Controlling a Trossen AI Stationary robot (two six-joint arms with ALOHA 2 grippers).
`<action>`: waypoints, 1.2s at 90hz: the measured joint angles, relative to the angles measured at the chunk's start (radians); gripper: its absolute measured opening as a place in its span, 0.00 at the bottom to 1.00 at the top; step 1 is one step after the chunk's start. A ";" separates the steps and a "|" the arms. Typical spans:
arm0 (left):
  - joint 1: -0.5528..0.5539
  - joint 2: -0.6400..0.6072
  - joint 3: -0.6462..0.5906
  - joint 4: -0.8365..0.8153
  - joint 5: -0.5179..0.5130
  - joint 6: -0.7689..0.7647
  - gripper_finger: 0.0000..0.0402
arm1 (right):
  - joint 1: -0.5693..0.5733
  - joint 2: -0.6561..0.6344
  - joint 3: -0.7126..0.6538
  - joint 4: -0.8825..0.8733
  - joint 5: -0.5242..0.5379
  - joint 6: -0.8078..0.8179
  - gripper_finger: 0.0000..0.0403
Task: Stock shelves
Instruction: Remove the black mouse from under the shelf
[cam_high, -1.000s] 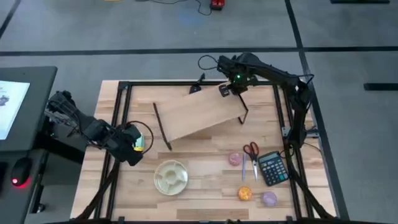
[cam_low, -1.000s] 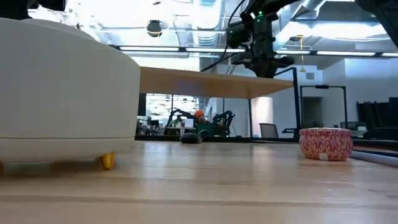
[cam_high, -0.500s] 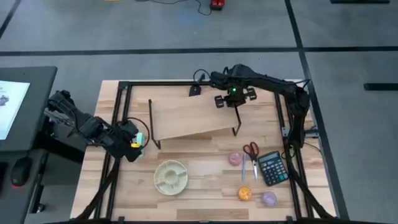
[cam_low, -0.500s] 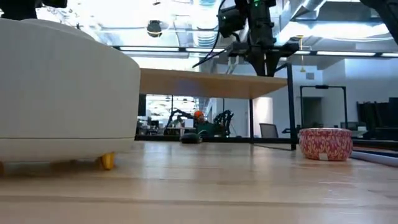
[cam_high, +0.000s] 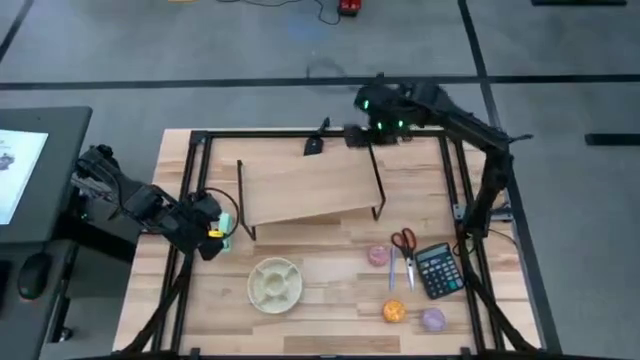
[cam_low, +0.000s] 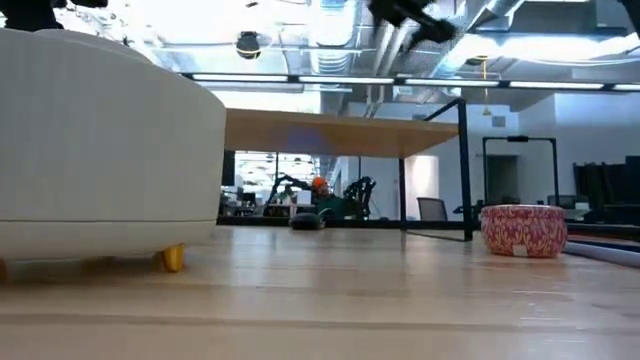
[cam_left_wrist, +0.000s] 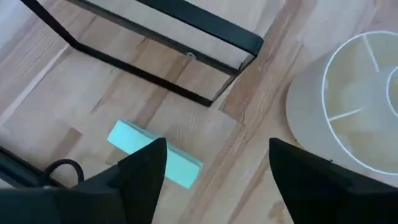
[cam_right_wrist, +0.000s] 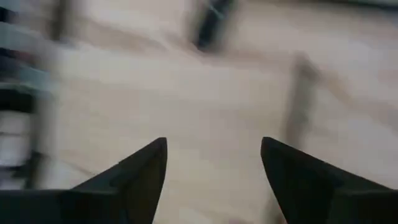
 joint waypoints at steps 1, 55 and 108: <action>0.000 -0.001 0.000 0.000 -0.002 -0.003 0.64 | -0.005 0.003 0.004 0.033 -0.007 -0.014 0.61; 0.000 -0.003 0.000 -0.060 0.041 -0.132 0.64 | -0.258 0.398 0.042 0.744 -0.390 -0.395 0.22; 0.000 -0.003 0.000 -0.138 0.047 -0.289 0.64 | -0.199 0.610 0.043 0.525 -0.318 -0.608 0.00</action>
